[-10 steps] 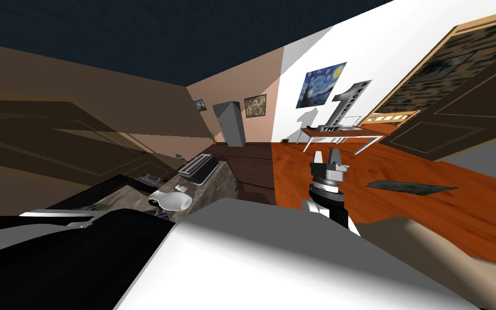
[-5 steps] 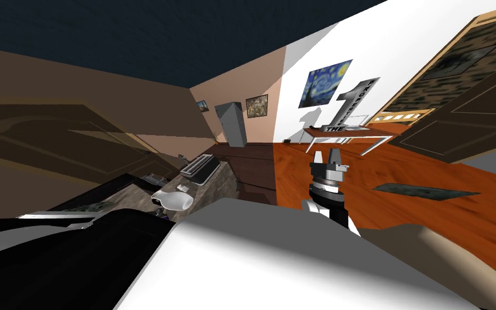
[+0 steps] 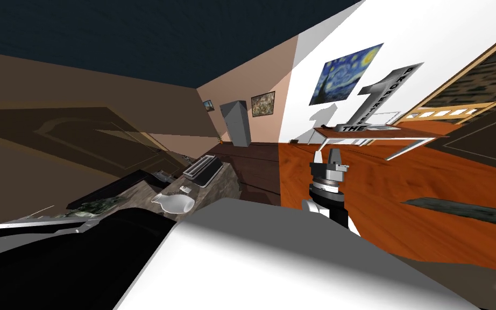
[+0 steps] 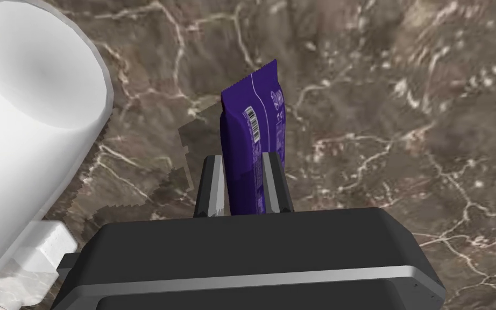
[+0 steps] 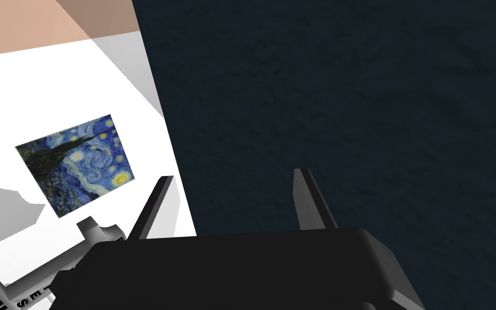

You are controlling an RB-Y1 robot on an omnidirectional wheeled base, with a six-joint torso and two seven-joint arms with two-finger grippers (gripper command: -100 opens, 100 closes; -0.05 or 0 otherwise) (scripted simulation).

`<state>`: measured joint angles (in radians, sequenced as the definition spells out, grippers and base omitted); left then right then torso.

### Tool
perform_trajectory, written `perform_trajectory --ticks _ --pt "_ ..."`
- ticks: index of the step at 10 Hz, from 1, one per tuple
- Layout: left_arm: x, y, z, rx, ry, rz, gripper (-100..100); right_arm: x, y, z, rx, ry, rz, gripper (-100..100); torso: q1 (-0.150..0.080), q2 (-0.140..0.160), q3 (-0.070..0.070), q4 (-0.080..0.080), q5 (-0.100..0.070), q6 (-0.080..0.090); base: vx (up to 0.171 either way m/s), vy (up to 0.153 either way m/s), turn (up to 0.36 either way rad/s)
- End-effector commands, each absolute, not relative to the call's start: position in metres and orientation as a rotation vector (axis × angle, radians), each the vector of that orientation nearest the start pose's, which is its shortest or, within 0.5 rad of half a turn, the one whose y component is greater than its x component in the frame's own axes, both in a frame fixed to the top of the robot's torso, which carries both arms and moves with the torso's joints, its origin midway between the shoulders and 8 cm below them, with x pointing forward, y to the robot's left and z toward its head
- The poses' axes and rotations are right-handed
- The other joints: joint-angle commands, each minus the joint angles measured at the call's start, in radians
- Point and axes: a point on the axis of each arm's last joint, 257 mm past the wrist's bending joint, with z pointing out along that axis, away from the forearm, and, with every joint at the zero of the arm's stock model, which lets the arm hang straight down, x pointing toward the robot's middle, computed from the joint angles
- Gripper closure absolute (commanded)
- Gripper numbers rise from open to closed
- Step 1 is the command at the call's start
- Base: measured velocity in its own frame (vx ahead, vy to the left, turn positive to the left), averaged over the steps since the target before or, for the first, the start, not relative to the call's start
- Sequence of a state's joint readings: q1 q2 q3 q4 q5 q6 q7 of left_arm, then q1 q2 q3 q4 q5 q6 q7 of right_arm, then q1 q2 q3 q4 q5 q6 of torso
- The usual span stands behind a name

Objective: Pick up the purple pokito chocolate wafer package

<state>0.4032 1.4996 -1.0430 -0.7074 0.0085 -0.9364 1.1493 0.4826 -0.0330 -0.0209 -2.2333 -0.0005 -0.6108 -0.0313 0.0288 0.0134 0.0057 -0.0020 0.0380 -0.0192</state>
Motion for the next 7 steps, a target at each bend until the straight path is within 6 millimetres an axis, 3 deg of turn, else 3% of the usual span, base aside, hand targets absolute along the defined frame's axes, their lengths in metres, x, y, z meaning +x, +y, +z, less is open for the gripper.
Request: perform_trajectory --ticks 1,2,4,6,7 --pt "0.008 0.679 -0.362 -1.828 2.402 -0.294 100 0.334 -0.279 0.030 0.577 0.575 1.337 0 0.000 0.000 0.000 0.000 0.000 0.000 0.010 -0.008 -0.023" --pt "-0.018 0.662 -0.371 -1.857 2.453 -0.311 100 0.334 -0.279 0.030 0.577 0.575 1.337 0 0.000 0.002 0.001 0.001 0.000 0.001 0.100 0.015 0.240" --pt "-0.005 0.666 -0.367 -1.804 2.466 -0.314 100 0.334 -0.279 0.030 0.577 0.575 1.337 0 0.003 -0.001 -0.001 -0.001 0.004 -0.004 0.106 0.016 0.130" --pt "0.010 0.670 -0.364 -1.779 2.442 -0.332 100 0.334 -0.279 0.030 0.577 0.575 1.337 0 0.005 0.003 0.002 0.001 0.005 0.001 -0.007 0.004 -0.044" --pt "-0.011 0.654 -0.371 -1.791 2.494 -0.352 100 0.334 -0.279 0.030 0.577 0.575 1.337 0 0.005 0.005 0.003 0.001 0.005 0.000 0.106 0.032 0.293"
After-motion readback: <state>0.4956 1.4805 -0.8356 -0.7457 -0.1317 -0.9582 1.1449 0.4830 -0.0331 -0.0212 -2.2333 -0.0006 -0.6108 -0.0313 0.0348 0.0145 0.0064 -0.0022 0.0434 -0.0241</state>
